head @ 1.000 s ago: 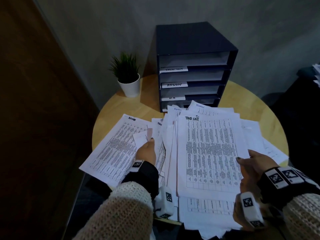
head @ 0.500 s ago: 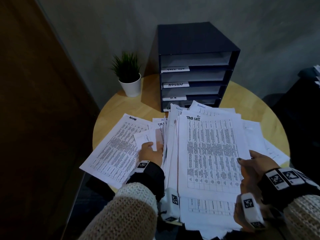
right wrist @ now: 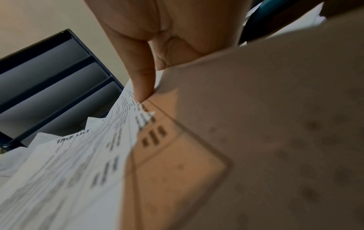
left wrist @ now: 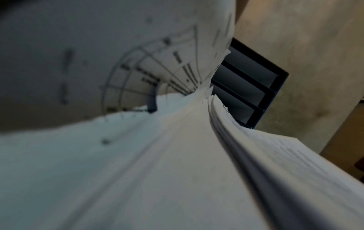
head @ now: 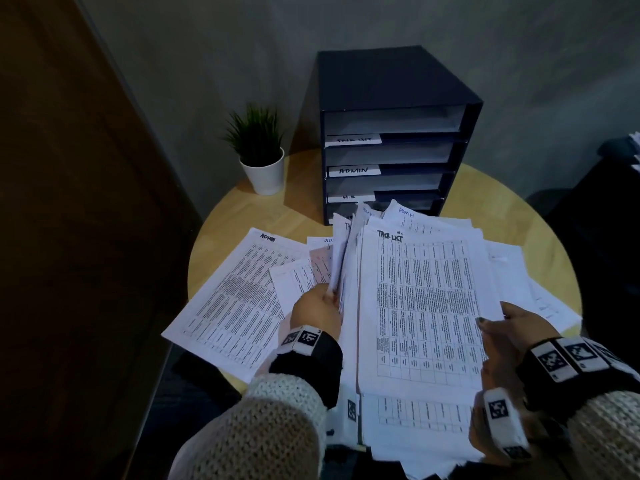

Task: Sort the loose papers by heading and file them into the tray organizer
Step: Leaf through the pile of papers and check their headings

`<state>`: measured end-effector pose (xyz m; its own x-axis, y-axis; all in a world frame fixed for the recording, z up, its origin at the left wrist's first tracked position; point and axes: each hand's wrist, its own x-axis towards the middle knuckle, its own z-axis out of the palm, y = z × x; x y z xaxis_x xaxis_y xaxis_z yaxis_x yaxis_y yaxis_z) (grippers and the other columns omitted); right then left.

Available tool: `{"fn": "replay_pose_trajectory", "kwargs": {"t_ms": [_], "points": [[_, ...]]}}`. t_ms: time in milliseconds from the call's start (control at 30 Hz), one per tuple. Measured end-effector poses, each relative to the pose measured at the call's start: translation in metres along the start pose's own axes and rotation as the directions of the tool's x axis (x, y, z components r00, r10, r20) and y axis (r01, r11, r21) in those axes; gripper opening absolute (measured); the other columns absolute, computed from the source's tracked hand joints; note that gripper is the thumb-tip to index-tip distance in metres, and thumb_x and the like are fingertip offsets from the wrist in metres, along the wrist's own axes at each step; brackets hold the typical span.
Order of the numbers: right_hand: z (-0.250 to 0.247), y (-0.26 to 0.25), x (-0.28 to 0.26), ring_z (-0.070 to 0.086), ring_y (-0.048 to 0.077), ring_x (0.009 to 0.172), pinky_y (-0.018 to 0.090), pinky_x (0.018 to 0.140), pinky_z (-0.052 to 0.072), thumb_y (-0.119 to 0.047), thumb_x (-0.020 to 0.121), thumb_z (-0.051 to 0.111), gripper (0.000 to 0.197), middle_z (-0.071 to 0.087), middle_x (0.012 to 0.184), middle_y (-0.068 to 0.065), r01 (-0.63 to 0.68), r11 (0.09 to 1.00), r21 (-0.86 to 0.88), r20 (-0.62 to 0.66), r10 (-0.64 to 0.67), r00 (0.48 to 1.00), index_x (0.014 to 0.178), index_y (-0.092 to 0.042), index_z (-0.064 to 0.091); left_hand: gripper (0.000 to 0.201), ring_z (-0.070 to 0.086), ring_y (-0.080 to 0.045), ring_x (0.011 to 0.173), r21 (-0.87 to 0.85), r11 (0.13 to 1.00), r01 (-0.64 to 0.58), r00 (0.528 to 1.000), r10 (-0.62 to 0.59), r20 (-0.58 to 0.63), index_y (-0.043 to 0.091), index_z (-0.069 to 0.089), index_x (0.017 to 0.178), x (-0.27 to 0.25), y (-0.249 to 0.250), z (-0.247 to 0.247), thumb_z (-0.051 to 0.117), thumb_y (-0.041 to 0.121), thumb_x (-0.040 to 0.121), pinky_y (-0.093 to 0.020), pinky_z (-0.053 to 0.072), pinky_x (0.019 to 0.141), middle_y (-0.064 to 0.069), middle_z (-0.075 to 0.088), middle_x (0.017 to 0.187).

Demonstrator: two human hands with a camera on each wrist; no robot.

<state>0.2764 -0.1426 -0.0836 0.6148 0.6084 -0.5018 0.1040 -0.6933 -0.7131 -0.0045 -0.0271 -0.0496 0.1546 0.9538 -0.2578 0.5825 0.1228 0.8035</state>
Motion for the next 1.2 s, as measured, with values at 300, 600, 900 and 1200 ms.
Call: {"fn": "replay_pose_trajectory", "kwargs": {"t_ms": [300, 600, 900, 1200], "points": [[-0.002, -0.005, -0.012, 0.059, 0.027, 0.088, 0.032, 0.082, 0.045, -0.011, 0.085, 0.066, 0.028, 0.066, 0.098, 0.011, 0.003, 1.0, -0.03, -0.035, -0.004, 0.999, 0.112, -0.005, 0.063, 0.033, 0.057, -0.029, 0.111, -0.054, 0.995, -0.088, 0.966, 0.072, -0.248, 0.016, 0.057, 0.126, 0.002, 0.022, -0.029, 0.036, 0.025, 0.101, -0.027, 0.039, 0.087, -0.01, 0.063, 0.122], [-0.002, -0.003, -0.013, 0.059, 0.032, 0.101, 0.041, 0.097, 0.042, -0.007, 0.087, 0.062, 0.03, 0.061, 0.106, 0.012, 0.01, 0.993, 0.119, -0.018, -0.008, 1.0, 0.112, -0.021, 0.051, 0.026, 0.056, -0.023, 0.094, -0.097, 0.97, -0.225, 0.898, 0.168, -0.406, 0.016, 0.061, 0.114, 0.01, 0.05, -0.07, 0.041, 0.024, 0.099, -0.022, 0.034, 0.071, -0.002, 0.062, 0.1], [0.0, -0.005, -0.02, 0.061, 0.03, 0.094, 0.038, 0.092, 0.046, -0.007, 0.087, 0.061, 0.029, 0.063, 0.099, 0.009, 0.036, 0.991, 0.131, -0.017, -0.034, 0.999, 0.112, -0.021, 0.053, 0.023, 0.053, -0.021, 0.077, -0.073, 0.91, -0.409, 0.746, 0.287, -0.6, 0.016, 0.063, 0.105, 0.033, 0.087, -0.138, 0.044, 0.024, 0.097, -0.025, 0.039, 0.069, -0.007, 0.061, 0.088], [-0.007, -0.01, -0.021, 0.051, 0.03, 0.109, 0.032, 0.096, 0.034, -0.004, 0.093, 0.052, 0.044, 0.053, 0.117, 0.017, 0.001, 0.972, 0.234, -0.085, 0.02, 0.996, 0.136, -0.004, 0.041, 0.019, 0.058, -0.013, 0.079, -0.184, 0.857, -0.481, 0.719, 0.265, -0.642, 0.018, 0.063, 0.105, 0.035, 0.094, -0.14, 0.045, 0.022, 0.096, -0.027, 0.048, 0.074, 0.007, 0.062, 0.085]]}}
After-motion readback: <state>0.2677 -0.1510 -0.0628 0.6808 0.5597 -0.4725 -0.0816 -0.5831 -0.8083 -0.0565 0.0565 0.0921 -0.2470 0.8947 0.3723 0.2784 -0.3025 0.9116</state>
